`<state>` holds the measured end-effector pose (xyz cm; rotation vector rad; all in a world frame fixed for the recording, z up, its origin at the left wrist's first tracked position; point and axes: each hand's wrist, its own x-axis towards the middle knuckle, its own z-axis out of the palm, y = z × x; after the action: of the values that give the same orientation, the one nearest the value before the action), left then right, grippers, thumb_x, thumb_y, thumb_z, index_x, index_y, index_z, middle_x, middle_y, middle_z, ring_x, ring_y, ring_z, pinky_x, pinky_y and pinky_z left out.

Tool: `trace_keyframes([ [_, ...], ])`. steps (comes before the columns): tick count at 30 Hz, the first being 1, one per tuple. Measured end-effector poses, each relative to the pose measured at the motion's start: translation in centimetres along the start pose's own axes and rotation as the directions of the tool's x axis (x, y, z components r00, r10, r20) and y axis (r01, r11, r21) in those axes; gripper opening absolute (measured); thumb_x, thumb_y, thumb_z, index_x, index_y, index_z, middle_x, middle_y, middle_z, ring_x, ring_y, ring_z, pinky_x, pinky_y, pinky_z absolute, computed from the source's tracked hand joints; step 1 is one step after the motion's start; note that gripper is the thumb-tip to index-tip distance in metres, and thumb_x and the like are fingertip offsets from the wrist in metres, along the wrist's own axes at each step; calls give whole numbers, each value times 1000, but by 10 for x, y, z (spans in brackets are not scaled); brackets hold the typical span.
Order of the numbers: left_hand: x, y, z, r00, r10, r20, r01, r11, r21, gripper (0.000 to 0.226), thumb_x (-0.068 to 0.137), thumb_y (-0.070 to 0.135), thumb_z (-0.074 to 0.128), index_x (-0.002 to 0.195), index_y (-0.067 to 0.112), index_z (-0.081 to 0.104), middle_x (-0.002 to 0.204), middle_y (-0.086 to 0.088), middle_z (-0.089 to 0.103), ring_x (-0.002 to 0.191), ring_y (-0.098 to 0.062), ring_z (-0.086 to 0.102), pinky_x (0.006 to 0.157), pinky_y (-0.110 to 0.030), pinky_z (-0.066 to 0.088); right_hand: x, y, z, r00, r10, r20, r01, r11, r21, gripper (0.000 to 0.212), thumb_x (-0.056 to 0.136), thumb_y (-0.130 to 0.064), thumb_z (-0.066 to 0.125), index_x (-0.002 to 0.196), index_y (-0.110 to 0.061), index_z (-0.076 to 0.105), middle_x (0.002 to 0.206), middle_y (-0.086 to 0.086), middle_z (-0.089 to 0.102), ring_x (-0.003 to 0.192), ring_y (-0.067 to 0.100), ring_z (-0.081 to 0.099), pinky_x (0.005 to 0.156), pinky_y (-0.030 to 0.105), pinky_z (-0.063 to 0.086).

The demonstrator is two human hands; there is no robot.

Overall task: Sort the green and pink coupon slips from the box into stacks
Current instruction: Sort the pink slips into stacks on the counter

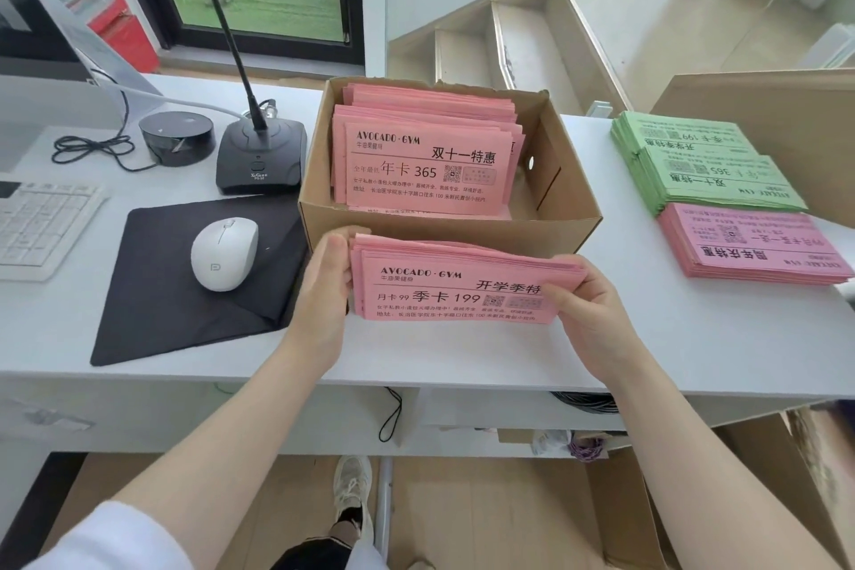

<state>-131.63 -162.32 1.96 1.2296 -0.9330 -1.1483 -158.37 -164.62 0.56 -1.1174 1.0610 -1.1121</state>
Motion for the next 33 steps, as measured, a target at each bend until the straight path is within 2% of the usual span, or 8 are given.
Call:
trace_keyframes([
  [4, -3, 11, 18, 989, 1, -150, -1, 1000, 0, 31, 96, 32, 43, 74, 13, 55, 60, 6, 61, 53, -3, 56, 46, -14, 40, 0, -3, 3, 999, -29, 22, 29, 999, -28, 18, 73, -12, 61, 89, -19, 60, 86, 3, 66, 85, 23, 57, 74, 33, 43],
  [9, -7, 5, 25, 982, 40, -186, -38, 999, 16, 21, 97, 16, 38, 83, 20, 54, 68, 7, 65, 69, -12, 59, 60, -28, 43, -4, -2, 4, 998, -58, 2, 58, 998, -20, 21, 72, -11, 60, 91, -19, 58, 83, -5, 65, 81, 13, 59, 70, 23, 47],
  [14, -6, -11, 11, 995, 90, 51, -92, 995, 38, 41, 80, 62, 46, 106, 30, 47, 95, 12, 65, 88, -3, 61, 70, -21, 51, -6, 3, 11, 999, -38, -3, 38, 999, -18, 29, 70, -5, 62, 95, -18, 57, 84, -9, 67, 81, 7, 62, 67, 17, 48],
  [17, -6, -24, 1, 984, 11, 176, -52, 973, 227, 39, 78, 27, 72, 109, 29, 48, 105, 9, 65, 100, -9, 61, 93, -34, 50, -7, 3, 10, 999, -33, -29, 32, 998, -48, 27, 79, 7, 61, 92, -16, 57, 85, -5, 68, 83, 11, 61, 71, 21, 48],
  [20, -6, -20, 4, 983, 60, 173, -97, 971, 216, 33, 89, 4, 56, 114, 23, 49, 110, 8, 64, 106, -7, 60, 99, -36, 46, -7, 0, 13, 998, -52, -27, 50, 995, -82, 26, 85, 14, 50, 87, -12, 54, 75, -10, 67, 76, 6, 62, 66, 17, 48],
  [24, -5, -17, 3, 975, 87, 205, -130, 970, 206, 36, 92, 2, 48, 120, 24, 45, 117, 9, 60, 111, -6, 56, 97, -24, 44, -7, -9, 15, 995, -86, -57, 80, 992, -98, 23, 86, 12, 51, 90, -10, 53, 82, -1, 65, 80, 8, 63, 70, 20, 50],
  [28, -5, -32, -1, 951, -1, 308, -148, 875, 461, 38, 96, 8, 43, 131, 22, 36, 117, 21, 50, 109, 2, 49, 101, -22, 37, -16, 6, 17, 992, 24, -120, -42, 987, -155, 32, 82, -9, 62, 114, -6, 55, 109, 9, 67, 103, 18, 64, 86, 33, 52],
  [33, 11, 3, 8, 881, 105, 461, -346, 808, 477, 36, 96, 14, 43, 110, 46, 36, 106, 31, 55, 96, 16, 54, 82, -5, 41, -14, -18, 9, 942, -16, -334, -50, 981, -188, 28, 81, 8, 61, 90, -18, 55, 87, -1, 63, 81, 12, 60, 71, 22, 48],
])
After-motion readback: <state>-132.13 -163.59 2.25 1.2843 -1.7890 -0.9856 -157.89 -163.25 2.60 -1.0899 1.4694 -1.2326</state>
